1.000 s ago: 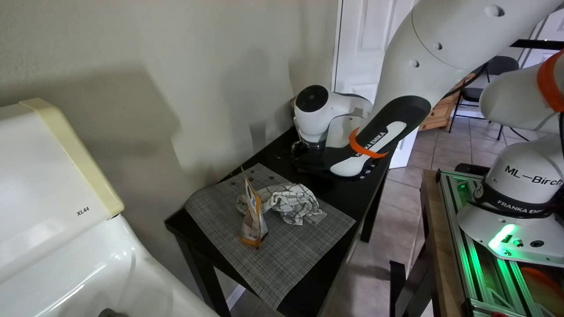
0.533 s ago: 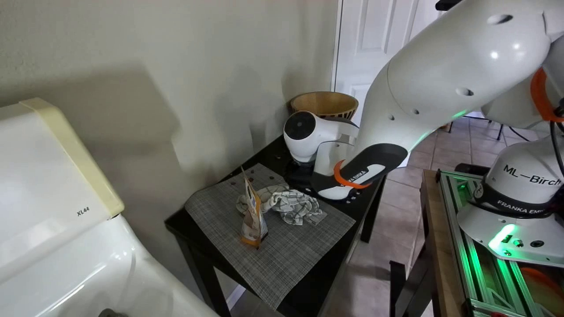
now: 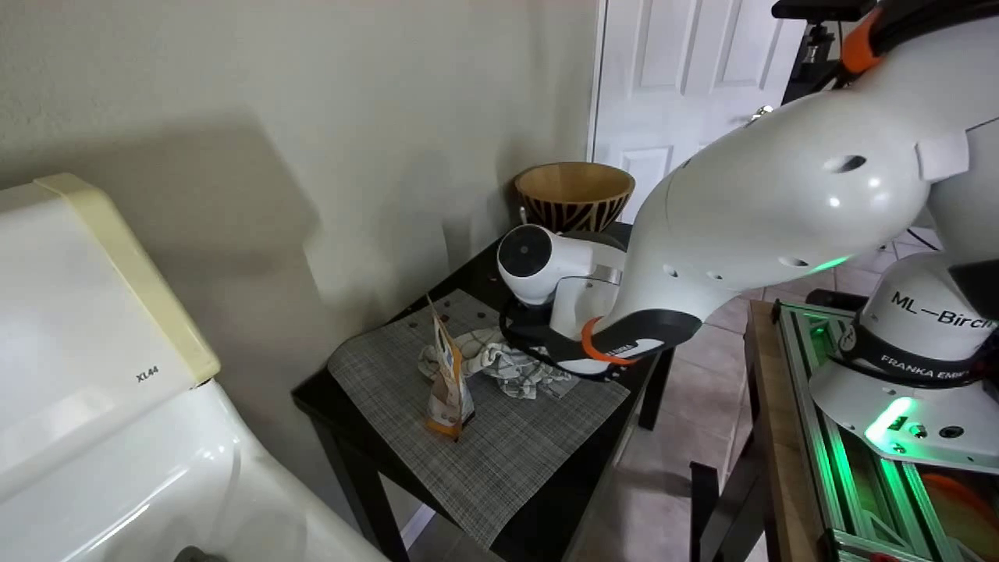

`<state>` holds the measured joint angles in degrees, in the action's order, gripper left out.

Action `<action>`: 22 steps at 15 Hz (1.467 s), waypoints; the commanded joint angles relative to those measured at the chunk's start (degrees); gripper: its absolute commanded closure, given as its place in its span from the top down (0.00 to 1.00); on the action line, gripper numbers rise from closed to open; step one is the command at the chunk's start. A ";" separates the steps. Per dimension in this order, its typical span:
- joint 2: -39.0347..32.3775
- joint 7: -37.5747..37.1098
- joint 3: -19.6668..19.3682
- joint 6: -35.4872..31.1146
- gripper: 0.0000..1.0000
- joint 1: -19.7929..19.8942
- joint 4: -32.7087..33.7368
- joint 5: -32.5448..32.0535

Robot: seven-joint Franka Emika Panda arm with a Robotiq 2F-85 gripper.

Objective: Correctly position the mug, which is on the table

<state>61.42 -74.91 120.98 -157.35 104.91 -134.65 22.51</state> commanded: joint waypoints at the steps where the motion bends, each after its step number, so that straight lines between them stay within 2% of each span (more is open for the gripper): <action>1: 3.97 -2.38 0.91 0.77 0.72 -0.09 2.12 2.19; 2: 4.46 -2.37 0.99 0.82 0.61 -0.12 2.35 2.42; 3: 4.89 -2.33 1.02 0.83 0.61 -0.19 2.54 2.51; 10: 5.74 -1.80 0.74 1.04 0.07 -0.97 2.71 2.78; 11: 4.96 -1.38 0.72 0.85 0.01 -1.22 2.30 2.88; 12: 4.03 -0.98 0.54 0.68 0.00 -1.74 1.77 2.96; 14: 3.43 -0.64 0.31 0.87 0.00 -2.68 1.40 2.98; 15: 3.43 -0.78 0.28 1.43 0.20 -3.32 1.35 2.93; 18: 6.51 -5.39 -1.09 1.99 0.40 -6.11 1.67 4.27; 22: 8.16 -7.49 -2.71 1.95 0.71 -8.11 2.43 5.19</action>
<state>66.30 -77.62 119.54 -156.08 99.34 -132.84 26.30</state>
